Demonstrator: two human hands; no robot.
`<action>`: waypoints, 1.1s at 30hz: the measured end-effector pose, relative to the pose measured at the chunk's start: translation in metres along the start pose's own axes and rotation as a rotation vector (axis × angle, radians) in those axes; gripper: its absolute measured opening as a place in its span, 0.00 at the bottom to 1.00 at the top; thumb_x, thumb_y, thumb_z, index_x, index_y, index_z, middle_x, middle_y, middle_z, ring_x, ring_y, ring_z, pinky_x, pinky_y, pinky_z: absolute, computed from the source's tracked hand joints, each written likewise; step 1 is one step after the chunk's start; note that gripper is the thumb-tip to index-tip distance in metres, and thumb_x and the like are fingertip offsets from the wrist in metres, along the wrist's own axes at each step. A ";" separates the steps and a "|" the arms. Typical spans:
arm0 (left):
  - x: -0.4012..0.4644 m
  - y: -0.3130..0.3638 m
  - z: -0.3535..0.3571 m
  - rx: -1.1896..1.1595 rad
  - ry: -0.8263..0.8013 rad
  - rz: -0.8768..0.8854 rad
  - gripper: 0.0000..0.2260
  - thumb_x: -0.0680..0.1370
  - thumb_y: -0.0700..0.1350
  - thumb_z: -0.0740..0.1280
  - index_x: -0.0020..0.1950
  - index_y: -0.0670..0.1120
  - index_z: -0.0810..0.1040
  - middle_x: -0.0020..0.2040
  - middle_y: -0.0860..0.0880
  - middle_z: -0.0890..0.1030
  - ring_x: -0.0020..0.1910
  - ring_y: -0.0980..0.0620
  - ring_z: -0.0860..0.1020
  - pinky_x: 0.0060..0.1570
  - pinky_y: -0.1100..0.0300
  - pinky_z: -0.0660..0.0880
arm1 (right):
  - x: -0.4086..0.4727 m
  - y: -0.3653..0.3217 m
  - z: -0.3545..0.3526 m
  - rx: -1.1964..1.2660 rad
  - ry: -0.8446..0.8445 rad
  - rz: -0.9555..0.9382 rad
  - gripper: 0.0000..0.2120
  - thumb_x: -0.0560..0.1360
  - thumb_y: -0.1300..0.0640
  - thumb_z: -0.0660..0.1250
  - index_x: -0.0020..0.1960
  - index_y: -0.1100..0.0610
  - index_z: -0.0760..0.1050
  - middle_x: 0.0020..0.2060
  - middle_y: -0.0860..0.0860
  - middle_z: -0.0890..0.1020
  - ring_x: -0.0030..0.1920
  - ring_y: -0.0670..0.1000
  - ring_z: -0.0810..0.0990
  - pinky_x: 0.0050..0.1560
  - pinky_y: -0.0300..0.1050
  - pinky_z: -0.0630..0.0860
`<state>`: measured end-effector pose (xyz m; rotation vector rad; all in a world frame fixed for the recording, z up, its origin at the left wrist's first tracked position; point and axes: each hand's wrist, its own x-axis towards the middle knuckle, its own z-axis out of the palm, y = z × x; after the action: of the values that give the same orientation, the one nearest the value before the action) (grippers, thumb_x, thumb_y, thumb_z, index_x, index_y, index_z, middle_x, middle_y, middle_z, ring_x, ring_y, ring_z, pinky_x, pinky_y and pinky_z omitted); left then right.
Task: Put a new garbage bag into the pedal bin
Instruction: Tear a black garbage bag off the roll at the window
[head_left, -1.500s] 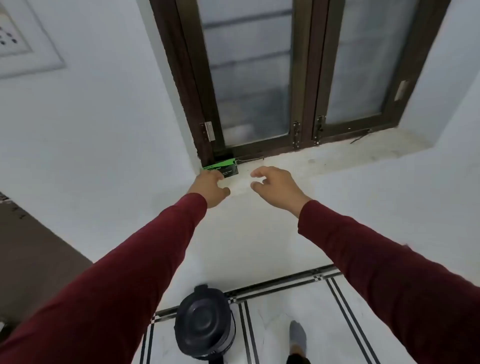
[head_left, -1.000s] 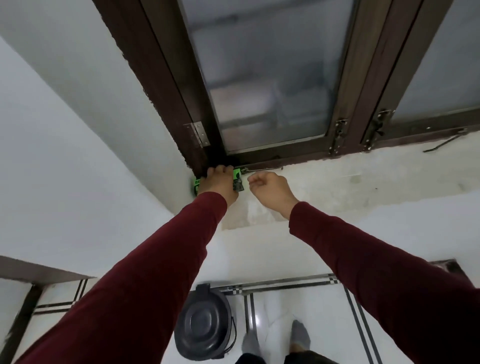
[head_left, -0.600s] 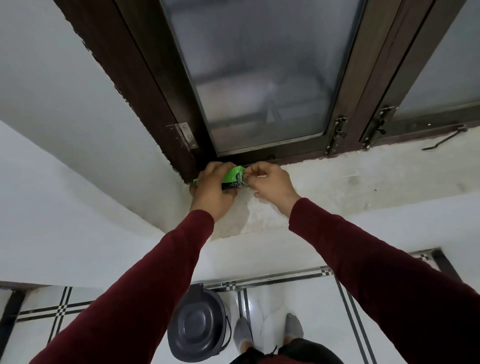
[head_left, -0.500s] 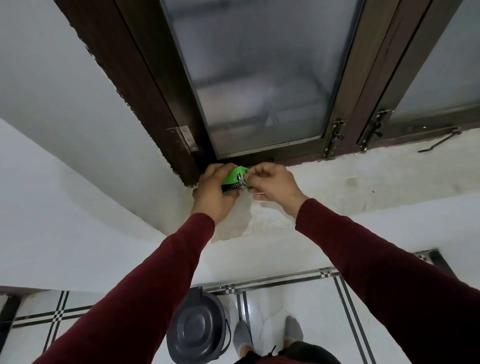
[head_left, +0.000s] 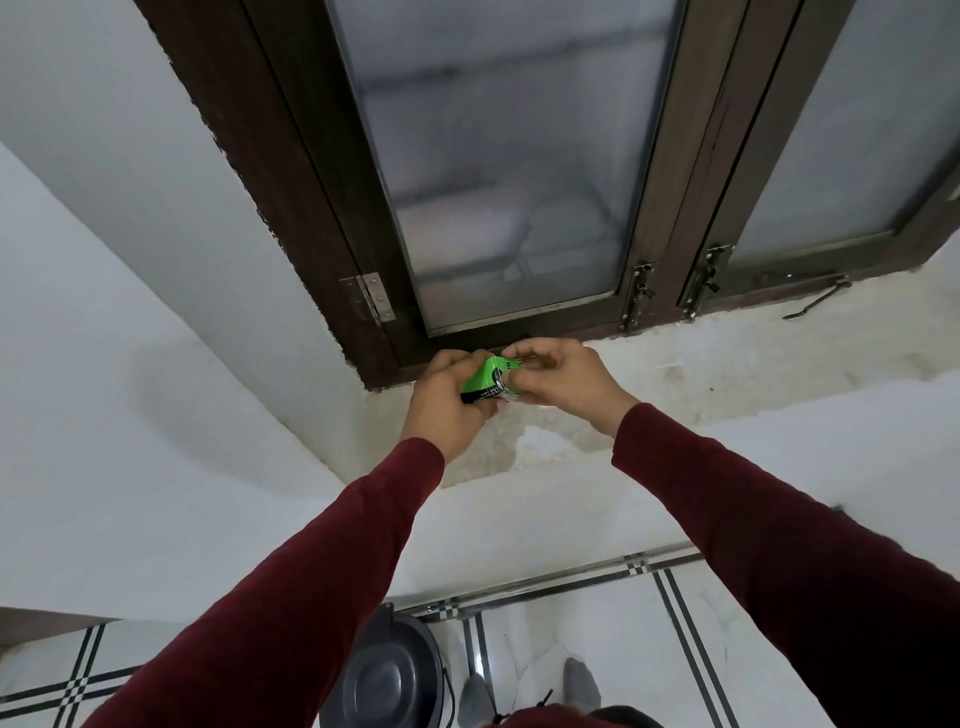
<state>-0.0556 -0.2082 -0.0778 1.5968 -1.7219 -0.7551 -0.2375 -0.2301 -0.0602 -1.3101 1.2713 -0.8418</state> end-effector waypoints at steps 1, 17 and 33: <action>0.000 0.001 0.000 0.016 -0.006 0.011 0.28 0.72 0.41 0.80 0.71 0.47 0.78 0.60 0.55 0.74 0.62 0.52 0.74 0.66 0.61 0.70 | -0.003 -0.001 -0.001 -0.013 0.018 -0.002 0.12 0.73 0.61 0.75 0.56 0.55 0.83 0.47 0.56 0.87 0.51 0.53 0.87 0.51 0.51 0.85; -0.010 0.018 -0.010 0.093 -0.051 0.068 0.28 0.71 0.43 0.81 0.70 0.50 0.79 0.59 0.54 0.74 0.59 0.52 0.74 0.58 0.63 0.68 | -0.022 -0.008 -0.015 -0.136 0.081 0.102 0.14 0.72 0.73 0.65 0.43 0.58 0.84 0.48 0.54 0.84 0.45 0.51 0.86 0.46 0.47 0.86; -0.011 0.027 -0.022 0.035 0.000 0.037 0.29 0.72 0.43 0.80 0.72 0.47 0.78 0.62 0.51 0.75 0.58 0.55 0.73 0.58 0.64 0.68 | -0.023 -0.020 -0.007 -0.293 0.104 -0.090 0.14 0.75 0.51 0.69 0.36 0.58 0.86 0.57 0.42 0.79 0.64 0.41 0.74 0.61 0.47 0.75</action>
<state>-0.0545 -0.1941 -0.0439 1.5843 -1.7687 -0.7110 -0.2438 -0.2126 -0.0351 -1.5821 1.4676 -0.8165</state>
